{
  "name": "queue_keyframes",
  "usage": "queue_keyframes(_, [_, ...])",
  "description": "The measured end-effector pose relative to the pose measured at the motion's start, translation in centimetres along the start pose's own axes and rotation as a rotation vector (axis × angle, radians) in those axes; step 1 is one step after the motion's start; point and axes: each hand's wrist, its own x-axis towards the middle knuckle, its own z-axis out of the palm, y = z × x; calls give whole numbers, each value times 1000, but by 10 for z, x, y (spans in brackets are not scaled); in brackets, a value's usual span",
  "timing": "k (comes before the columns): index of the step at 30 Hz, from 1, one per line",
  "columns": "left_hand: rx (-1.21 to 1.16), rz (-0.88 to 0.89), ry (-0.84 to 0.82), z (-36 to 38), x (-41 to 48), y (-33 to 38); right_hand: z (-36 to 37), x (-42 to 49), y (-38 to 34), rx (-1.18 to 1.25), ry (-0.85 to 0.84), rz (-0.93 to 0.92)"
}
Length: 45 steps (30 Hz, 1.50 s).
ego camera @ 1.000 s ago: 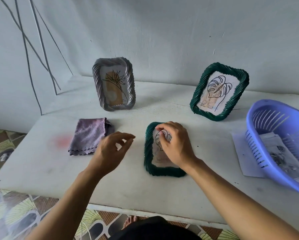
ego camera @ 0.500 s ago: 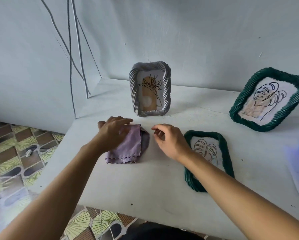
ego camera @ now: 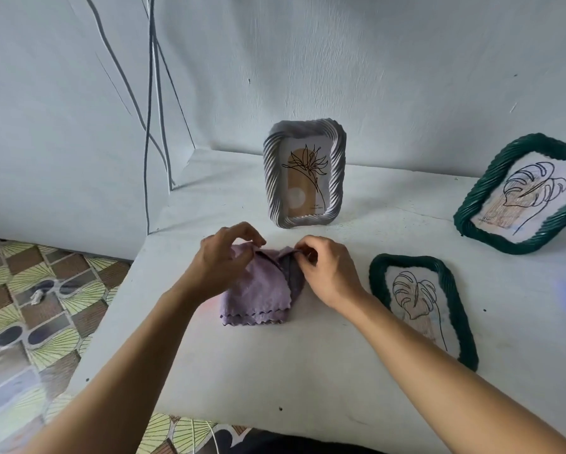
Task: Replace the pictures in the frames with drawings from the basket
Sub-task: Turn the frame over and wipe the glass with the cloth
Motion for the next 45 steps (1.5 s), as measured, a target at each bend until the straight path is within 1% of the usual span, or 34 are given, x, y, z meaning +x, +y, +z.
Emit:
queue_keyframes(3, [-134,-37,31,-8,-3,-2,-3,-2,-6,66,6,56])
queue_keyframes(5, [-230,-41,22,-12,-4,-4,-4,-2,-9,91,-12,80])
queue_keyframes(8, [-341,-35,-5,-17,-4,-10,-7,-2,-15,153,-123,154])
queue_keyframes(11, [-512,-101,27,-21,-4,-17,-7,-4,-19,151,-220,202])
queue_keyframes(13, [-608,-161,25,-24,-3,-21,-5,-5,-21,138,-190,184])
queue_keyframes(16, [-662,-180,-40,-29,-2,-25,-4,-3,-26,173,-103,170])
queue_keyframes(20, [-728,-225,-50,-33,1,-23,-1,5,-38,224,-122,198])
queue_keyframes(22, [-724,-247,-40,-34,2,-21,1,9,-44,246,-157,212])
queue_keyframes(24, [-712,-255,-37,-35,3,-19,1,10,-51,335,-206,246])
queue_keyframes(27, [-611,-212,-44,-39,3,-19,-3,6,-54,442,-227,281])
queue_keyframes(31, [-343,-116,-94,-48,-1,-16,-7,-19,-42,431,-176,174])
queue_keyframes(33, [-295,-110,-122,-52,-2,-14,-6,-34,-37,444,-194,104])
queue_keyframes(36, [-232,-78,-214,-55,1,-15,3,-41,-39,356,-176,25])
queue_keyframes(38, [-119,-25,-219,-52,6,-14,11,-39,-44,245,-159,16])
queue_keyframes(41, [-55,75,-204,-44,14,-4,18,-33,-55,119,-174,98])
queue_keyframes(45, [-45,67,-267,-41,23,2,26,-25,-64,45,-167,174])
